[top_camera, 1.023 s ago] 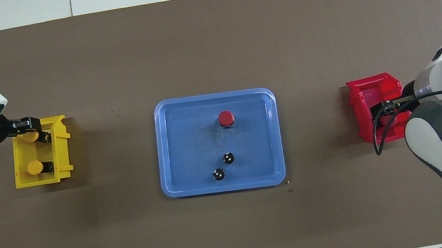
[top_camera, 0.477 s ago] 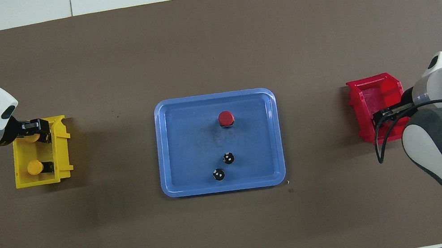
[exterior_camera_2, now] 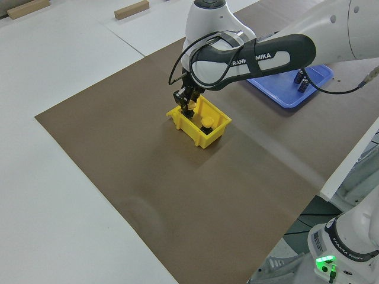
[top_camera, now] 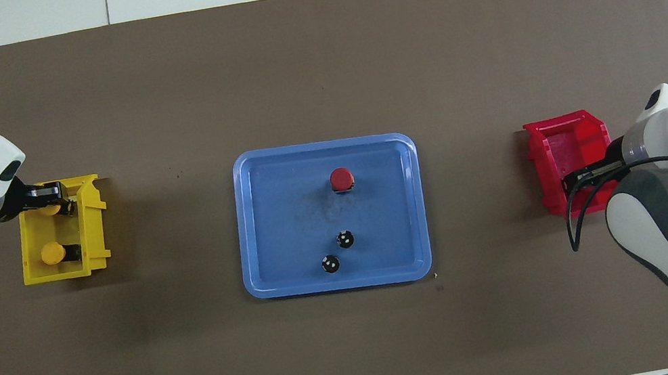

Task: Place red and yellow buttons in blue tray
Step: 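Grasp a yellow button with the left gripper while the right gripper grasps a red button, then place the yellow button in the tray while the right gripper carries the red button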

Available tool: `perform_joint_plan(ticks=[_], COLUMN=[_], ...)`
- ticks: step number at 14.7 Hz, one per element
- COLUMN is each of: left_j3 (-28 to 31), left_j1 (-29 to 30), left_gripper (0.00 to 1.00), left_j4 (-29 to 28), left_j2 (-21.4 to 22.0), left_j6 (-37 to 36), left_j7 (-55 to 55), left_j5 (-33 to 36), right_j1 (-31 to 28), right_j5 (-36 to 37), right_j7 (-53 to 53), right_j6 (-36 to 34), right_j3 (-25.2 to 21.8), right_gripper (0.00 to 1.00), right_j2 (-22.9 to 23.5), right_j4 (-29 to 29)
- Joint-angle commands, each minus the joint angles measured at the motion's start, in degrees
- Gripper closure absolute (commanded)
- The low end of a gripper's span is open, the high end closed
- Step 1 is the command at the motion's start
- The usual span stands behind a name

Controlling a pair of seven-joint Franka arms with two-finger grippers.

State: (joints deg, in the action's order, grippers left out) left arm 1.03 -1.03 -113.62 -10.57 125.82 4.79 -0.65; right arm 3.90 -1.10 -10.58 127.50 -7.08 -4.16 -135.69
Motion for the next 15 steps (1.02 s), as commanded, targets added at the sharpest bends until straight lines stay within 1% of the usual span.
perform_joint_plan(ticks=[1,2,3,4,5,6,7,8,10,12,13,15], left_j3=[0.1,0.0,-0.2,-0.3,-0.2,-0.3,-0.4,-0.3,-0.3,-0.4,-0.3,-0.3], left_j1=[-0.5,-0.7,-1.1,-2.9,-6.7,-10.9,-14.7,-18.6,-23.8,-28.3,-30.8,-33.3], left_gripper=[0.99,0.99,0.99,0.99,0.99,0.99,0.99,0.99,0.99,0.99,0.99,0.99], left_j4=[11.1,15.8,19.2,20.0,18.5,14.5,11.8,10.8,9.7,9.2,9.2,9.2], left_j2=[1.1,1.0,0.9,0.9,1.2,2.6,3.2,2.9,1.7,-0.8,-2.7,-6.4], left_j6=[-16.8,-22.7,-26.8,-27.6,-25.5,-20.7,-16.8,-14.4,-8.6,-2.4,0.3,4.9], left_j7=[-1.0,-1.2,-2.1,-5.4,-10.1,-15.5,-20.5,-23.9,-28.6,-31.1,-33.3,-35.1], left_j5=[0.6,0.3,-0.4,-2.1,-3.1,-3.5,-5.1,-8.0,-11.2,-13.2,-13.5,-13.5], right_j1=[-1.0,-0.8,-0.9,-1.0,-1.0,-1.1,-1.2,-1.1,-0.8,-0.6,-0.5,0.7], right_j5=[0.4,0.4,0.4,0.4,0.4,0.7,0.8,0.8,0.9,0.6,0.0,-0.2], right_j7=[-1.3,-1.2,-1.3,-1.4,-1.4,-1.6,-1.9,-1.9,-1.9,-1.8,-1.5,-0.3], right_j6=[3.3,3.2,3.2,3.2,2.8,2.2,0.8,-2.1,-10.3,-17.3,-19.8,-20.8], right_j3=[0.5,0.5,0.5,0.5,0.5,0.5,0.5,0.5,0.5,0.7,0.8,1.9], right_gripper=[0.47,0.51,0.59,0.70,0.77,0.79,0.79,0.79,0.79,0.79,0.78,0.77], right_j2=[-1.6,-1.7,-1.6,-1.6,-1.5,-1.3,-0.9,0.1,2.6,4.9,5.7,7.1], right_j4=[-3.4,-3.4,-3.4,-3.3,-2.8,-2.3,-0.3,2.5,10.9,19.0,22.1,25.7])
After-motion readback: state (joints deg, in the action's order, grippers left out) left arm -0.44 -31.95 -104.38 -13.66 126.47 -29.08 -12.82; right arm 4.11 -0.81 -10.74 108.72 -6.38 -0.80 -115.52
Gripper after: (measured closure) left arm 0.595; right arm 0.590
